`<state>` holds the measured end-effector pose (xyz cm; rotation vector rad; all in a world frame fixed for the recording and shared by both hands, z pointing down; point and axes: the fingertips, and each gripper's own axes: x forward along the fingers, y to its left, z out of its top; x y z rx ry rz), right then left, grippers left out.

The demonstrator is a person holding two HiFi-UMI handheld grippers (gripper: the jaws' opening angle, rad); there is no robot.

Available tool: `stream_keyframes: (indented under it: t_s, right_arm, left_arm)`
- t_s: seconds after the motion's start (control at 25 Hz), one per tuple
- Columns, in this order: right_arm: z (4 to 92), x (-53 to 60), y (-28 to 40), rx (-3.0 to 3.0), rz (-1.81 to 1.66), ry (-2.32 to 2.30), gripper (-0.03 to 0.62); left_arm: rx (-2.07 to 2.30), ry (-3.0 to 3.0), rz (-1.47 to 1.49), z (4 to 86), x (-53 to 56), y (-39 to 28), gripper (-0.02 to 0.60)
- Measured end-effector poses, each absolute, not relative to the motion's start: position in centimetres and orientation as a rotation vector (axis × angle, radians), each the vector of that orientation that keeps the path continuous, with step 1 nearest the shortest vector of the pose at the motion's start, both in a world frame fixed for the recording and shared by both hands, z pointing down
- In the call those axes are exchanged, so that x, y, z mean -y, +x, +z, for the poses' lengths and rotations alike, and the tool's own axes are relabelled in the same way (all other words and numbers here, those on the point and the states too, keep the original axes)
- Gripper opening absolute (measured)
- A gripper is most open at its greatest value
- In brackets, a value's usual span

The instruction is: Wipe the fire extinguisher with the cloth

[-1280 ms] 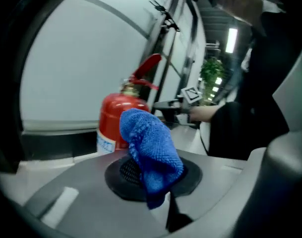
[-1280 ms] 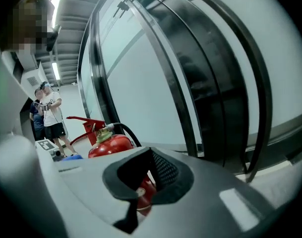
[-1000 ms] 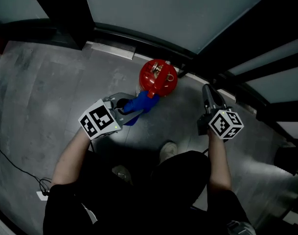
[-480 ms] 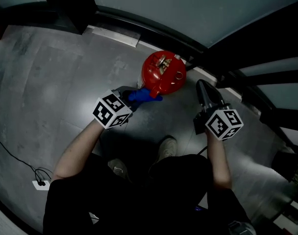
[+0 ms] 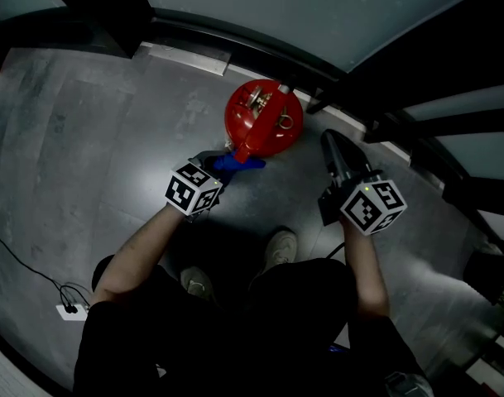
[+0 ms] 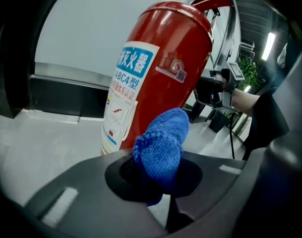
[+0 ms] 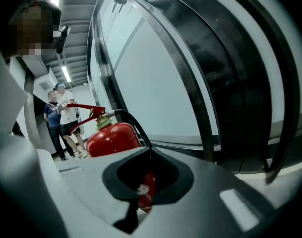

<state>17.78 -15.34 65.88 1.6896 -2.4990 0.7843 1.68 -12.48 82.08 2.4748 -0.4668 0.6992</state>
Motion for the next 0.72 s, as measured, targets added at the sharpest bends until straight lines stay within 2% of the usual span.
stream_keyframes:
  t_s: [0.48,0.72]
  right_arm:
    - [65.8,15.3,17.7,2.555,0.815,1.676,0.003]
    - [65.7,14.6,18.6,2.542,0.821,1.694,0.003]
  left_arm:
    - [0.603,2.286,0.731,88.1,12.3,1.6,0.049]
    - [0.641,2.171,0.657,90.7,12.3,1.9,0.051]
